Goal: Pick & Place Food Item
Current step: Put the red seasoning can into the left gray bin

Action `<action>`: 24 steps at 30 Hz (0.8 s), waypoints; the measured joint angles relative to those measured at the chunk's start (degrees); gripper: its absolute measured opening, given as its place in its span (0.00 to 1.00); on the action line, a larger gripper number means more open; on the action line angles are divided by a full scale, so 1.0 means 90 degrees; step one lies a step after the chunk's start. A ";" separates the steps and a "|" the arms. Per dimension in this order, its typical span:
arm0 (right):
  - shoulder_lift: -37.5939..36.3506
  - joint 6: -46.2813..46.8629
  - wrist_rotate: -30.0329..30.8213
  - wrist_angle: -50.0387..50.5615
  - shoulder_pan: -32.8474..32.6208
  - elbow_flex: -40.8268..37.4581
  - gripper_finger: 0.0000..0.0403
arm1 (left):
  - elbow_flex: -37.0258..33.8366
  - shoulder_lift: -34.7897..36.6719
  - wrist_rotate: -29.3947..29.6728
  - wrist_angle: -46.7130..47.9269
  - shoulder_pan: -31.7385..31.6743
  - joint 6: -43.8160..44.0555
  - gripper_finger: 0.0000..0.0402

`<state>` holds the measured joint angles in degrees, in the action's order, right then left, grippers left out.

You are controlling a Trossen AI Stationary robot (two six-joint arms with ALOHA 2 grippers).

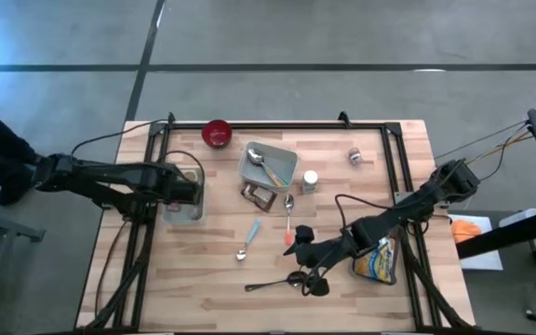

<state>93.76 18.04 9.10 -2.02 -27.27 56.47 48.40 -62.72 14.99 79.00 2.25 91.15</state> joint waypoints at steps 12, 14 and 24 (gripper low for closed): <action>0.0002 -0.0002 -0.0015 0.0007 0.0000 0.0000 0.92 | 0.0000 0.0000 0.0453 0.0143 -0.0858 -0.0364 0.49; 0.0002 -0.0002 -0.0015 0.0010 0.0000 0.0000 0.92 | 0.0000 0.0000 0.0495 0.0121 -0.0985 -0.0464 0.49; 0.0002 -0.0005 -0.0015 0.0012 0.0000 0.0000 0.92 | -0.0003 -0.0002 0.0612 -0.0331 -0.1403 -0.0904 0.49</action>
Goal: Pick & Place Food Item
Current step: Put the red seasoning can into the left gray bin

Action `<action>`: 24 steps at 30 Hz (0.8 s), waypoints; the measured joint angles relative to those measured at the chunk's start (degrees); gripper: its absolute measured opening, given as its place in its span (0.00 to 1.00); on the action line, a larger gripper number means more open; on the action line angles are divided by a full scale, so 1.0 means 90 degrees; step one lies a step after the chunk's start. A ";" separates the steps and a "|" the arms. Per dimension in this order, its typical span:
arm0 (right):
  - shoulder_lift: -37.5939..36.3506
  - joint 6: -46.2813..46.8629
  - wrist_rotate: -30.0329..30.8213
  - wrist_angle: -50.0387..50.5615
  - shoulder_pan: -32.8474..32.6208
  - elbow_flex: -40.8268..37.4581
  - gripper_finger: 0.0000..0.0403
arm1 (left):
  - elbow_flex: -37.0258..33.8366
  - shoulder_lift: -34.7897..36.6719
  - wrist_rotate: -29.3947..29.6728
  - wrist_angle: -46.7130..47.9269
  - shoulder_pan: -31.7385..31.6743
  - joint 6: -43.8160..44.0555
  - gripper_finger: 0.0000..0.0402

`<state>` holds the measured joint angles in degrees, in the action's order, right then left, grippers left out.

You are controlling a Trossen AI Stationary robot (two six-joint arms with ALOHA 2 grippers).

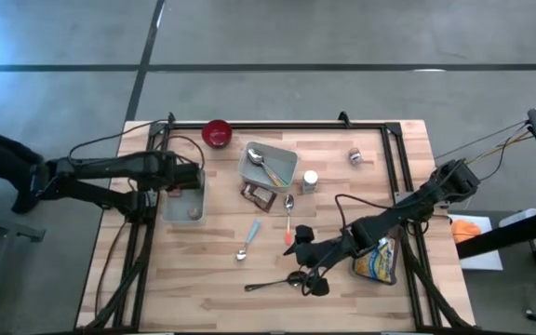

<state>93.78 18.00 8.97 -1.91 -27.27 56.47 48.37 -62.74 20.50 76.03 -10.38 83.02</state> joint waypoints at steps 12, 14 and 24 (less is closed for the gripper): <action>0.0000 0.0000 -0.0007 0.0002 0.0000 -0.0001 0.92 | -0.0970 0.0000 -0.0153 -0.0947 -0.0231 -0.0254 0.49; 0.0000 0.0000 -0.0007 0.0002 0.0000 -0.0002 0.92 | -0.1030 -0.0010 -0.0156 -0.1070 -0.0285 -0.0315 0.49; 0.0000 0.0000 -0.0012 0.0002 0.0000 -0.0002 0.92 | -0.1266 0.0000 -0.0429 -0.1419 -0.0431 -0.0246 0.49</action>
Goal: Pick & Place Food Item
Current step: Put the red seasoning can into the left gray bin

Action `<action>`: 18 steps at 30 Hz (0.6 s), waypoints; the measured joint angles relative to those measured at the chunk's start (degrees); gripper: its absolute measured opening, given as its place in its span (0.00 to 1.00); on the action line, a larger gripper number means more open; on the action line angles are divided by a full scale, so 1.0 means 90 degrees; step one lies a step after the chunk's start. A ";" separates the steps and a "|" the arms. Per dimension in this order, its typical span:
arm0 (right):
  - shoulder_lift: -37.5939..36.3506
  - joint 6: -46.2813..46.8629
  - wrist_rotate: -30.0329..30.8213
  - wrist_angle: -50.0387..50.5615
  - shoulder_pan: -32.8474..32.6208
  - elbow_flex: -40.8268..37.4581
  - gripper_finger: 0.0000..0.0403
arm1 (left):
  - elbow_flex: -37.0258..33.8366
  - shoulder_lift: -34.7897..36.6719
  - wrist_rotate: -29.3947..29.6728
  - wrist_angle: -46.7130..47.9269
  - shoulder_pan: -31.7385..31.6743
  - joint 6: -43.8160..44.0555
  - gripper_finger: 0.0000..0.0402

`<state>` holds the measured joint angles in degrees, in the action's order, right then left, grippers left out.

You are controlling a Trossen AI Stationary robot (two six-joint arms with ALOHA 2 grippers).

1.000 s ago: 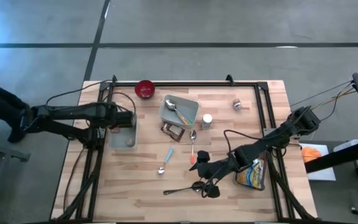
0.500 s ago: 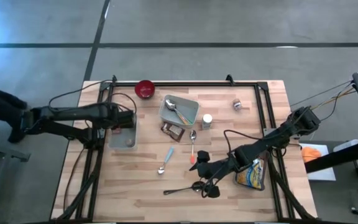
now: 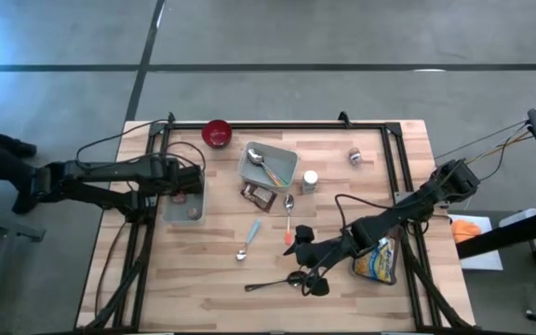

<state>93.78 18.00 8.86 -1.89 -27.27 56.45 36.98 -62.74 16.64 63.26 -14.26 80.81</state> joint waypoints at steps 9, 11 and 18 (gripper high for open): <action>0.0002 0.0000 -0.0012 0.0000 0.0000 0.0000 0.92 | -0.0037 0.0000 -0.0044 -0.0032 -0.0010 0.0191 0.49; 0.0002 0.0000 -0.0012 0.0000 0.0002 0.0000 0.92 | -0.0069 0.0000 -0.0052 -0.0056 -0.0010 0.0225 0.49; 0.0002 0.0002 -0.0012 0.0000 0.0000 0.0000 0.92 | -0.0098 -0.0049 -0.0092 -0.0082 -0.0010 0.0358 0.49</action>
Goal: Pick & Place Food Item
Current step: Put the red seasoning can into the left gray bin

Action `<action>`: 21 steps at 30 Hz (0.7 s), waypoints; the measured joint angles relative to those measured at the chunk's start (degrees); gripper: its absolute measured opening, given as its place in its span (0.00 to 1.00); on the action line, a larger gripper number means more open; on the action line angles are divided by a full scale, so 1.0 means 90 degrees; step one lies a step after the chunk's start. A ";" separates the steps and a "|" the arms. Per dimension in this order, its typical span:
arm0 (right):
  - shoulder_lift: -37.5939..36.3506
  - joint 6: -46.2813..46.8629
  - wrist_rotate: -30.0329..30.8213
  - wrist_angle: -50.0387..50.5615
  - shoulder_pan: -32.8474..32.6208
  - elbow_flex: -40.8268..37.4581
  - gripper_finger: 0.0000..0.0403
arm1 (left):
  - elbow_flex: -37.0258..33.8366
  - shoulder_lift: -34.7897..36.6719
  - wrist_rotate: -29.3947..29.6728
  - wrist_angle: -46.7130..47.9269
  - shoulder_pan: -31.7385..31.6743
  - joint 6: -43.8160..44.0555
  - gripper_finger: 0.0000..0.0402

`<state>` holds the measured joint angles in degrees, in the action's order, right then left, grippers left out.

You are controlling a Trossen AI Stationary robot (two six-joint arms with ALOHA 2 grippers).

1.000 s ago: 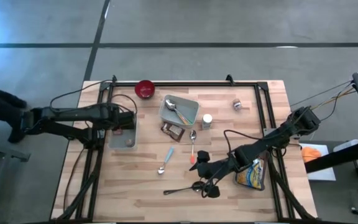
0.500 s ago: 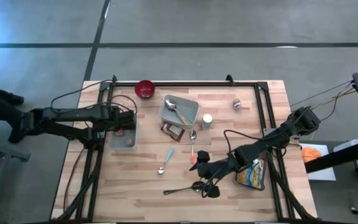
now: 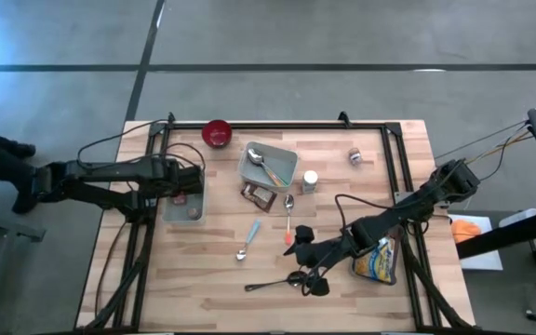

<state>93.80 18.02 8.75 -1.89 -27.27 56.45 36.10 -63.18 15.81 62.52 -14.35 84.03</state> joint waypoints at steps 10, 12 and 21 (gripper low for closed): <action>0.0000 -0.0002 0.0002 0.0002 -0.0029 0.0000 0.92 | -0.0002 0.0002 -0.0169 -0.0007 0.0000 -0.0135 0.67; 0.0000 -0.0002 0.0000 0.0002 -0.0029 0.0000 0.92 | -0.0002 0.0002 -0.0199 -0.0010 0.0000 -0.0170 0.76; 0.0000 -0.0002 0.0001 0.0002 -0.0029 0.0001 0.92 | -0.0002 0.0007 -0.0214 -0.0012 0.0000 -0.0180 0.89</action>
<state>93.80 18.00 8.76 -1.87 -27.53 56.45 36.07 -63.11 13.89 62.41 -14.35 82.41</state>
